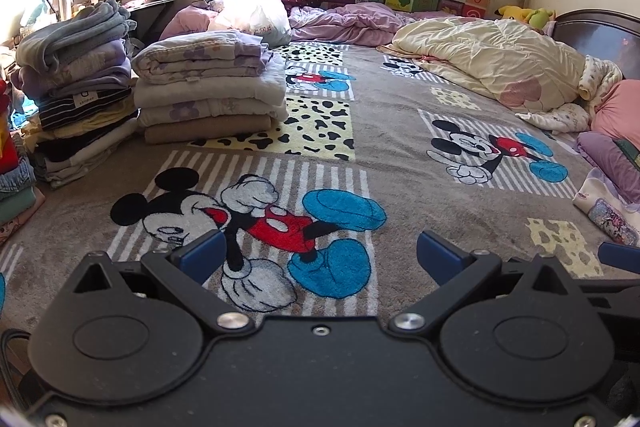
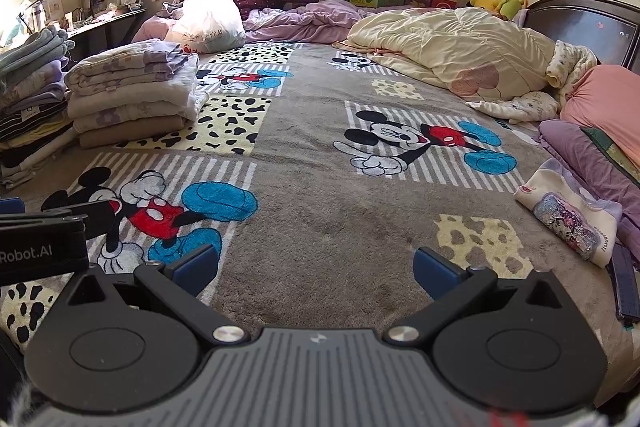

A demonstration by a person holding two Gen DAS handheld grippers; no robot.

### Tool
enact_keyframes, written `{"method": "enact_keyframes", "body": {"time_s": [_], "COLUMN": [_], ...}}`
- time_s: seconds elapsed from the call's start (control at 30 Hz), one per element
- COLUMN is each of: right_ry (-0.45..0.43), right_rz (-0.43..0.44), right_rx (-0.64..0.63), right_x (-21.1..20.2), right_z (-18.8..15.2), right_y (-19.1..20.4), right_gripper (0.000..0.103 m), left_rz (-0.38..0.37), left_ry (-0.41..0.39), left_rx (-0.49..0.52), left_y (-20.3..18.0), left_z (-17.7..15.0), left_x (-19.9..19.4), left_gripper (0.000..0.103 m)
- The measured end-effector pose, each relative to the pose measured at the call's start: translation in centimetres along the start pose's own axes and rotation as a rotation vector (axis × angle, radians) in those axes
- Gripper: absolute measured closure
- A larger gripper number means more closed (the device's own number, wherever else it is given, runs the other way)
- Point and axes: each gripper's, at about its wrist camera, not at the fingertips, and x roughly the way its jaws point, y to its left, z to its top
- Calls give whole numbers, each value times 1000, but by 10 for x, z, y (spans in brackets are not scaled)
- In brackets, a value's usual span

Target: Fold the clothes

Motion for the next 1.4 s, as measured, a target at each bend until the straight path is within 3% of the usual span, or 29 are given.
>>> {"method": "enact_keyframes", "body": {"time_s": [1.4], "right_ry": [20], "right_rz": [-10], "right_rx": [38], "right_x": [11], "right_z": [-8], "right_y": [-19], "right_gripper": [0], "left_rz": [-3], "left_ry": [-6], "left_rx": [20], "left_y": [-10], "left_z": [-6], "left_x": [11], "left_gripper": [0]}}
